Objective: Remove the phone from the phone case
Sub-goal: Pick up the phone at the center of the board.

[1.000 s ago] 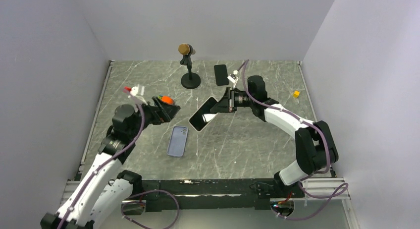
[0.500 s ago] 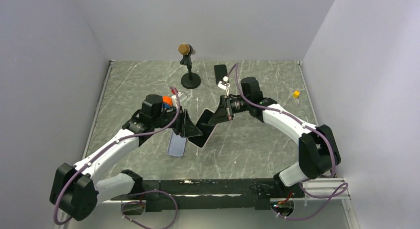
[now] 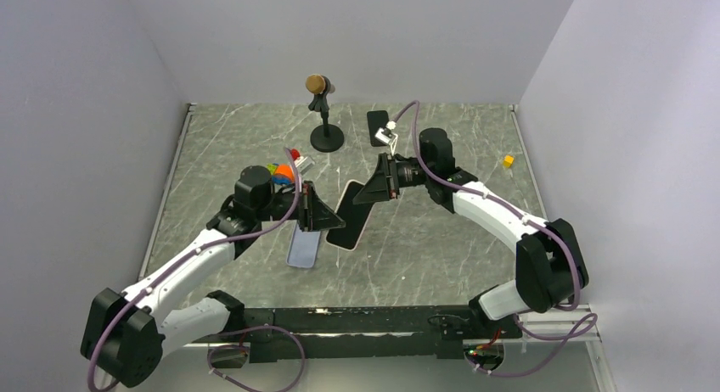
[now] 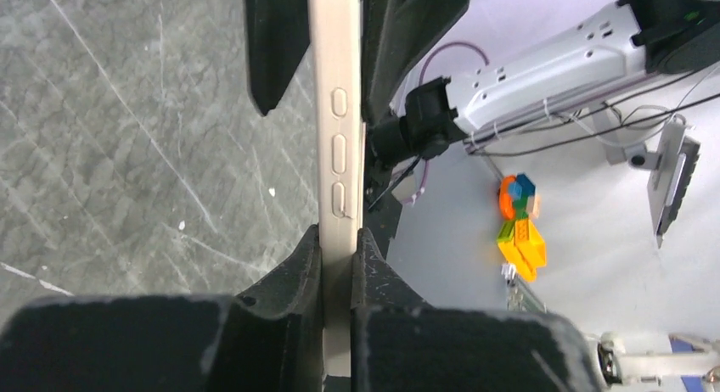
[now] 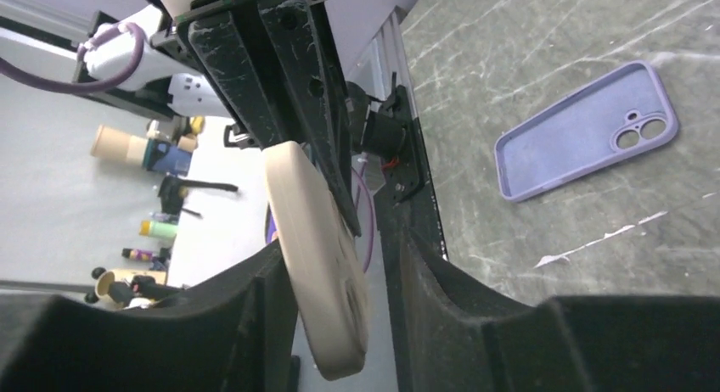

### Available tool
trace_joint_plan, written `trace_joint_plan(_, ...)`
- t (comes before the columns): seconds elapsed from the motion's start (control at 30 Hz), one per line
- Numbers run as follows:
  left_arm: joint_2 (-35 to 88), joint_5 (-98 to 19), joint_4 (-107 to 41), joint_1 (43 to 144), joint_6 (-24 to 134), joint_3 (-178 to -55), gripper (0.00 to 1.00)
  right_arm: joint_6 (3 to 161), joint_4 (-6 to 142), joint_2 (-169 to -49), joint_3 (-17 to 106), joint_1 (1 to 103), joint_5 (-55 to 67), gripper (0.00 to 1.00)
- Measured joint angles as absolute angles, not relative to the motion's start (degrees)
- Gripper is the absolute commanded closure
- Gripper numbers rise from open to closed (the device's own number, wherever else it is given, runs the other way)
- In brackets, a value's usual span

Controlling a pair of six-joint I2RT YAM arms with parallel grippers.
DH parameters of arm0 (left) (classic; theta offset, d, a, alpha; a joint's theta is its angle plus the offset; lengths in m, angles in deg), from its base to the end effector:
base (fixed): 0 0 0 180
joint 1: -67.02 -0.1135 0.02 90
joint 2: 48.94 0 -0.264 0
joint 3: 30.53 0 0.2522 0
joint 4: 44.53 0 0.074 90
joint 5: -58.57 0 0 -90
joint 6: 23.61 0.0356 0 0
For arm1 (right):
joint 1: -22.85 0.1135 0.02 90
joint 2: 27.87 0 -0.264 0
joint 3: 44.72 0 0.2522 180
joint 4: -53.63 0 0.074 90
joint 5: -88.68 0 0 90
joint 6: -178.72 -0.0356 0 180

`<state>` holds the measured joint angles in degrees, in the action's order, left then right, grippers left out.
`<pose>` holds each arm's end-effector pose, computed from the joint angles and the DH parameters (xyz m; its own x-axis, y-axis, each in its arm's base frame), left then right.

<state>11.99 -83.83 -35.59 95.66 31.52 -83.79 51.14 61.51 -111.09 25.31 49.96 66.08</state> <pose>0.1913 -0.1366 0.2832 -0.7540 0.0143 -0.6567 0.6432 0.2191 -0.7337 0.2665 0.1733 0.2866 -0.8281 -0.1606 -0.5371 -0.5513 0.0599 0.8321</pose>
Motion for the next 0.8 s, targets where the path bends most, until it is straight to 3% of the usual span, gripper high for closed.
trace_joint_plan(0.17,8.4,-80.6,-46.2,96.0,23.1,-78.2,1.00,36.8,43.9,-110.3,18.3,51.9,61.7,0.53)
trace_joint_plan(0.33,8.7,-79.2,-53.2,96.0,16.7,-77.3,1.00,23.2,25.5,-110.5,14.4,52.6,59.8,0.94)
trace_joint_plan(0.37,8.7,-79.2,-54.1,95.9,15.3,-77.3,1.00,22.1,22.3,-110.8,14.3,52.6,59.8,1.00)
trace_joint_plan(0.43,8.5,-79.1,-56.2,95.9,12.0,-77.4,0.98,20.4,16.6,-111.5,14.3,52.6,60.3,1.00)
trace_joint_plan(0.57,8.3,-78.6,-50.8,95.9,13.0,-80.2,0.48,17.7,13.3,-111.9,13.9,52.4,59.9,1.00)
trace_joint_plan(0.6,8.3,-77.8,-46.9,95.9,14.7,-82.1,0.41,17.5,14.2,-111.8,13.9,52.0,58.9,1.00)
trace_joint_plan(0.67,8.0,-76.6,-42.6,95.9,18.1,-84.5,0.35,17.8,16.7,-111.5,13.9,51.6,57.5,1.00)
trace_joint_plan(0.8,6.0,-75.9,-38.7,95.9,21.0,-84.6,0.38,18.9,21.4,-110.6,13.9,49.2,56.6,1.00)
